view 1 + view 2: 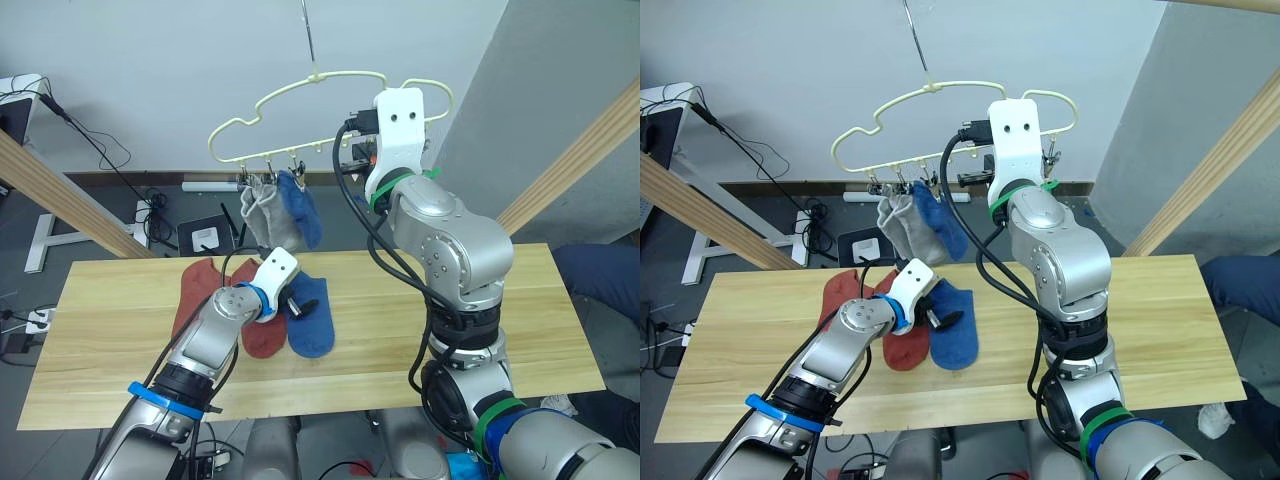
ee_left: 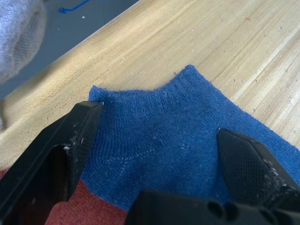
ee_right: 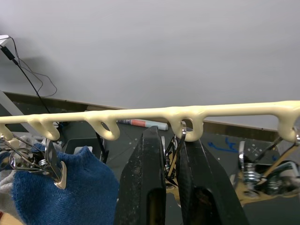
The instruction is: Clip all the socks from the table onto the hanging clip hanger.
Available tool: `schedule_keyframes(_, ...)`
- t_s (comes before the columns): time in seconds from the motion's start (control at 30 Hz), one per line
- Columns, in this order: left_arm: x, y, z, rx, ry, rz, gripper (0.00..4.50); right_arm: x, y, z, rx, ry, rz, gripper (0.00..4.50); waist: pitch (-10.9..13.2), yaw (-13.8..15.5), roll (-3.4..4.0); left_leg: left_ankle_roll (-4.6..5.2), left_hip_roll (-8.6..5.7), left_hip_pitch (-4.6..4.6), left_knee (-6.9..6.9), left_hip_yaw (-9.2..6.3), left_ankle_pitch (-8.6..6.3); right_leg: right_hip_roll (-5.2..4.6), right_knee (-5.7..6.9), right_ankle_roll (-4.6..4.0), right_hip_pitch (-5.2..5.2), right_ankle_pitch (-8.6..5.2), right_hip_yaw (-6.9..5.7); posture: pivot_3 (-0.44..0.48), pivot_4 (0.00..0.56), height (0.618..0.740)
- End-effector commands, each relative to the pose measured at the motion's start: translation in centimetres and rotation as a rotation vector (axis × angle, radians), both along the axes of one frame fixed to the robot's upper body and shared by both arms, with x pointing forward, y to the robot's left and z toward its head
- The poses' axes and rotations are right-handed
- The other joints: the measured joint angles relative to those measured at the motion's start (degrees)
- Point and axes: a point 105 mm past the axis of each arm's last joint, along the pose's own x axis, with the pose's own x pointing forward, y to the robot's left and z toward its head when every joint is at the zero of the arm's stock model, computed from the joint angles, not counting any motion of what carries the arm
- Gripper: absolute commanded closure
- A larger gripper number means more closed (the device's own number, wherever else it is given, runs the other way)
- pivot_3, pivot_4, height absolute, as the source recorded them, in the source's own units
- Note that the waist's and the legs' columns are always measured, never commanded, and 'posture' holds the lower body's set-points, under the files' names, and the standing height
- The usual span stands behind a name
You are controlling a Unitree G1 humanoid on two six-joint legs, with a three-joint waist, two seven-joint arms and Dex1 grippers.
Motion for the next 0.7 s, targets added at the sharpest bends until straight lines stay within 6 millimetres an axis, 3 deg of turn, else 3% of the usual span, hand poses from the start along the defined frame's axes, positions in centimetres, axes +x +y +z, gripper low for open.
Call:
schedule_keyframes(0.03,-0.70,-0.33,-1.13,0.025,0.036,-0.023,0.61,-1.05,0.30,2.00,0.038,-0.075,0.015,4.49,0.00,-0.12,0.00,0.00,0.00,0.00,0.00,0.00,0.00,0.00,0.00,0.00,0.00,0.00,0.00,-0.224,0.389,0.740)
schedule_keyframes(0.47,-0.67,-0.36,-1.11,0.030,0.035,-0.030,4.49,-1.11,0.27,1.92,0.040,-0.071,0.015,4.49,0.00,-0.94,0.01,0.00,0.00,0.00,-0.01,-0.01,0.00,0.00,-0.01,0.01,0.00,0.00,0.00,-0.225,0.389,0.740)
schedule_keyframes(0.7,-0.94,-0.79,-1.08,-0.007,0.046,-0.035,4.49,-1.11,0.20,1.80,0.035,-0.064,0.017,4.49,0.01,-0.99,0.01,0.00,0.00,0.00,-0.02,-0.01,0.00,0.00,-0.03,0.01,0.00,-0.01,0.01,-0.228,0.388,0.740)
